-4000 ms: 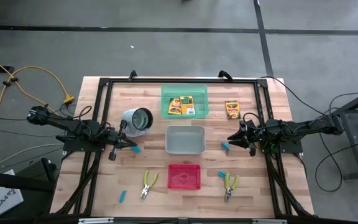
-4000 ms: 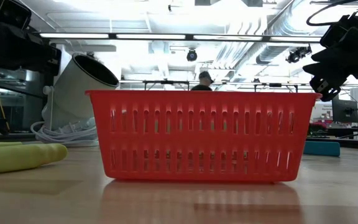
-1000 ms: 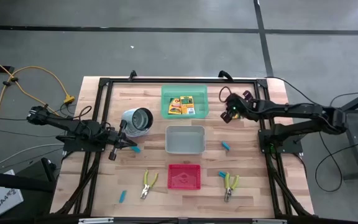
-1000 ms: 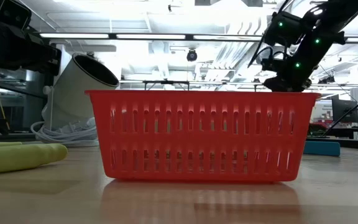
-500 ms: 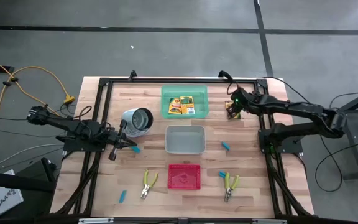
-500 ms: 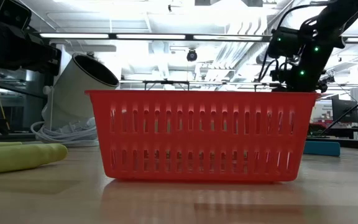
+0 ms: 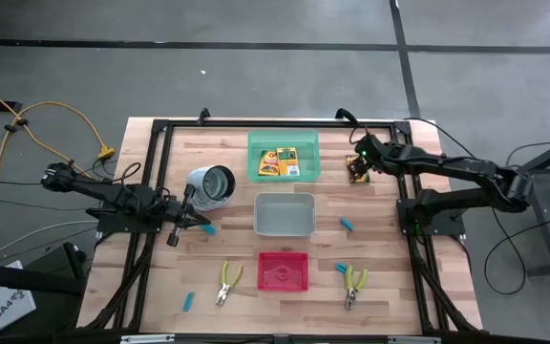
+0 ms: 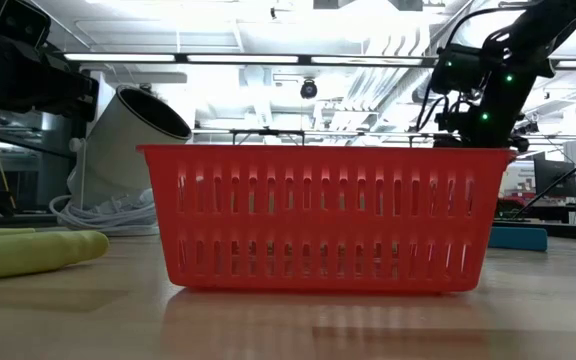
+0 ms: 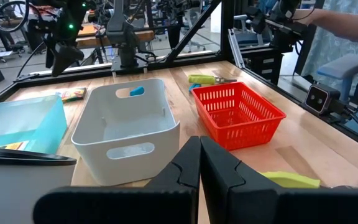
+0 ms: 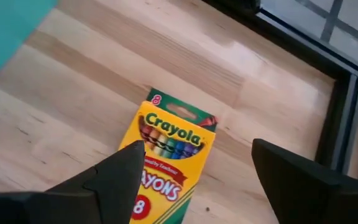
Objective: Pick & Place School Supplies
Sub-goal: Put the yellow crayon box into the green bin
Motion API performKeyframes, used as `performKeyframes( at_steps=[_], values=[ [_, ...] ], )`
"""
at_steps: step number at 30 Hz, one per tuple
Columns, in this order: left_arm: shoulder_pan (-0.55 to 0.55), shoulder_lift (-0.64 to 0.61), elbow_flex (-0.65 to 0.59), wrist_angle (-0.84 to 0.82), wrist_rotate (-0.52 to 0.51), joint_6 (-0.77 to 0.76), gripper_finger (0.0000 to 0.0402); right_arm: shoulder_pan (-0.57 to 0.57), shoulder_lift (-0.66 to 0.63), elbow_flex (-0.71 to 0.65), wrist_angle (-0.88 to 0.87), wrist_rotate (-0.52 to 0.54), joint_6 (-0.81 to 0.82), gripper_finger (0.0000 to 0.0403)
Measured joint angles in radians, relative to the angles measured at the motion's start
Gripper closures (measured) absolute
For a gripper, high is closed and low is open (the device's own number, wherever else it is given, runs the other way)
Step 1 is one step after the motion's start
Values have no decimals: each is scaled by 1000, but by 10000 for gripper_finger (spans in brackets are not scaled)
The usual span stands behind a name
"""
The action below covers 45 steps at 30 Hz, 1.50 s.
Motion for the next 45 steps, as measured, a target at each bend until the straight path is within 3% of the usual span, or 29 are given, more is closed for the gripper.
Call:
performKeyframes(
  at_steps=[10,18,23,35,45],
  values=[
    [0,0,0,0,0,0,401,-7,0,-6,-1,-134,24,113],
    [0,0,0,0,0,0,401,-46,0,-45,-58,-150,180,113],
    [0,0,0,0,0,0,401,-87,0,-64,-59,-252,227,113],
    [0,0,0,0,0,0,401,-162,47,-158,71,-391,231,113],
    [0,0,0,0,0,0,401,-173,67,-164,121,-416,223,113]
  ],
)
